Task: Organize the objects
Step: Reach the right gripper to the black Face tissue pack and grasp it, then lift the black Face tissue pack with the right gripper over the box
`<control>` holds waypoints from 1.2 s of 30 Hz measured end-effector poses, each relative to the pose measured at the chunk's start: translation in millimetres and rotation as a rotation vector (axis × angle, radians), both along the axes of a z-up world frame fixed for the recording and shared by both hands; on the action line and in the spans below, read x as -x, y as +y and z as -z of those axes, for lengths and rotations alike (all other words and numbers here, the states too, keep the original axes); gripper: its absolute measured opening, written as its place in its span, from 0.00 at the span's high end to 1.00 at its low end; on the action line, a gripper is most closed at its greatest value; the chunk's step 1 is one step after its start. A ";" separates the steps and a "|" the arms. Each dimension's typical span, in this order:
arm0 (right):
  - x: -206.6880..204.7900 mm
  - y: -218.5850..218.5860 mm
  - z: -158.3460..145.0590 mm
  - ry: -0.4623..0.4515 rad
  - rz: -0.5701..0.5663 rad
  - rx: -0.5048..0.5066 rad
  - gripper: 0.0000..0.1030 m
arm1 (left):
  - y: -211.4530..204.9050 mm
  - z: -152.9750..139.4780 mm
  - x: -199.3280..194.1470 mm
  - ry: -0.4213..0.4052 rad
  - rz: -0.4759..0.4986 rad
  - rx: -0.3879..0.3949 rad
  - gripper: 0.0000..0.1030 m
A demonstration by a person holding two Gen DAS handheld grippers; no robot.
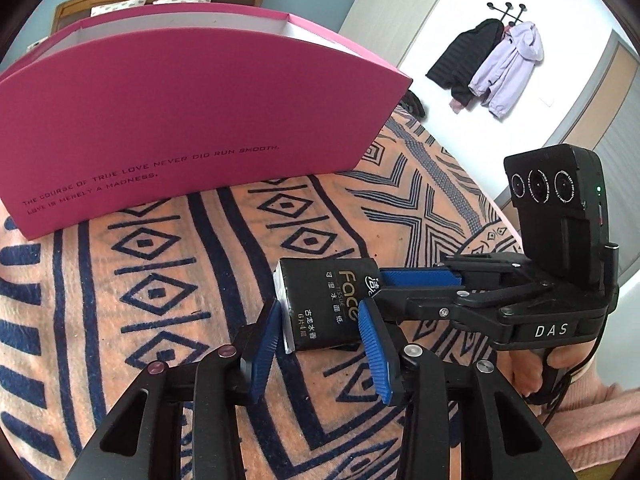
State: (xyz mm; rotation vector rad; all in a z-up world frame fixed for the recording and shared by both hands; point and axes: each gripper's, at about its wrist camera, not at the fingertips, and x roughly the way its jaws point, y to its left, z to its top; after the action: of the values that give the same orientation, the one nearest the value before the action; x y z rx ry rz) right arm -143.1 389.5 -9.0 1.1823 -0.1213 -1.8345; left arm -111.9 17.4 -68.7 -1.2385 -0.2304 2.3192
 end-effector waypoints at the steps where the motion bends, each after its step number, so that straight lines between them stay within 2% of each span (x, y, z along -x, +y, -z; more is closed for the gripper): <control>1: -0.1 -1.6 0.6 -0.001 0.002 0.002 0.72 | 0.5 -0.2 -0.1 0.001 0.000 -0.001 0.62; 7: -0.6 1.0 -5.4 0.014 0.012 0.011 0.72 | 0.5 -7.6 -1.1 0.017 -0.001 -0.013 0.62; 20: 1.0 1.1 -42.8 0.124 0.017 0.032 0.72 | -3.5 -41.4 -0.3 0.106 -0.025 -0.053 0.64; 36: 18.3 -6.6 -88.7 0.240 0.020 0.069 0.72 | -6.1 -82.4 19.5 0.204 -0.065 -0.028 0.65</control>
State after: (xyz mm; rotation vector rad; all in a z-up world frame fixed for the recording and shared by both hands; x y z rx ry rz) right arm -161.4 382.9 79.7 0.9084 -0.0595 -1.9586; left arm -131.3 11.4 13.7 -0.9858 -0.2344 2.4690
